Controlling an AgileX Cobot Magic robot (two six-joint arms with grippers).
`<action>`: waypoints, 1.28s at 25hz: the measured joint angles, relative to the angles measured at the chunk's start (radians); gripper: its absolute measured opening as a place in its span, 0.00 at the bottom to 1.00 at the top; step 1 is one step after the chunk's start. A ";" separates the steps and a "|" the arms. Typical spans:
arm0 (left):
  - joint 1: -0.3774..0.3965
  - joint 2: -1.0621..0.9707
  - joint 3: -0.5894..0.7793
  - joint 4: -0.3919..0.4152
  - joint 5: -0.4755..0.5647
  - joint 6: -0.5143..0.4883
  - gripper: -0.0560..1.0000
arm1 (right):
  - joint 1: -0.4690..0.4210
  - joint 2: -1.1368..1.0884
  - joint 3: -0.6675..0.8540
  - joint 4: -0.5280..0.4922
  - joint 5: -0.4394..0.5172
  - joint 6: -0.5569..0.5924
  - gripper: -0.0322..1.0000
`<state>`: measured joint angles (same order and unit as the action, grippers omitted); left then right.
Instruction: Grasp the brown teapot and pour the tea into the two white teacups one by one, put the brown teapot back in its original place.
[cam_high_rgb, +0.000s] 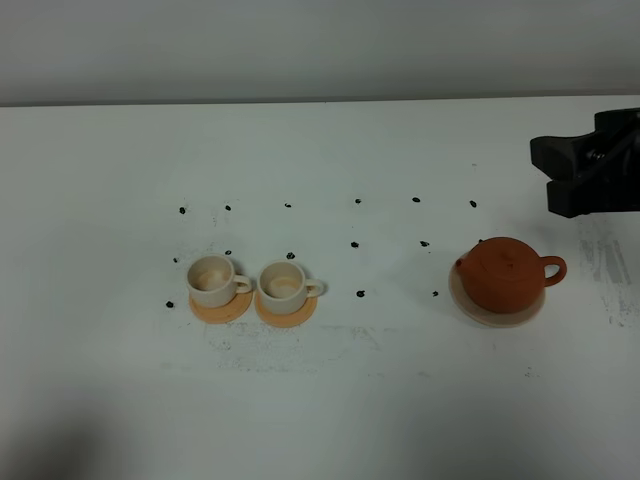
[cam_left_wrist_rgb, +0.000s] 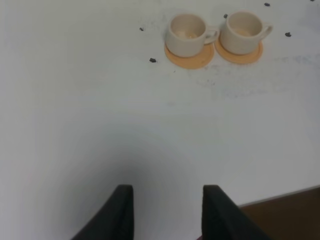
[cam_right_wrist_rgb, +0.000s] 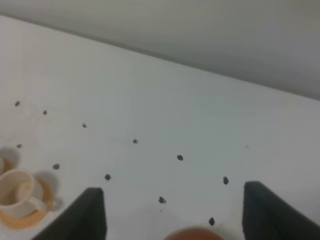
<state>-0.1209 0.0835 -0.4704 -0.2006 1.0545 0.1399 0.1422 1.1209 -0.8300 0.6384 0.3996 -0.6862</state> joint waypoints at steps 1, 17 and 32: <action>0.000 -0.007 0.006 0.000 0.005 0.000 0.35 | 0.000 0.010 0.000 -0.002 -0.006 0.000 0.57; 0.083 -0.017 0.012 -0.002 0.010 0.000 0.35 | 0.000 0.116 0.000 -0.031 -0.060 0.002 0.57; 0.208 -0.088 0.011 -0.007 0.029 0.000 0.35 | 0.000 0.125 0.000 -0.035 -0.066 0.004 0.57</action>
<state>0.0867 -0.0049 -0.4596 -0.2074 1.0836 0.1399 0.1422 1.2456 -0.8300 0.6035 0.3340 -0.6820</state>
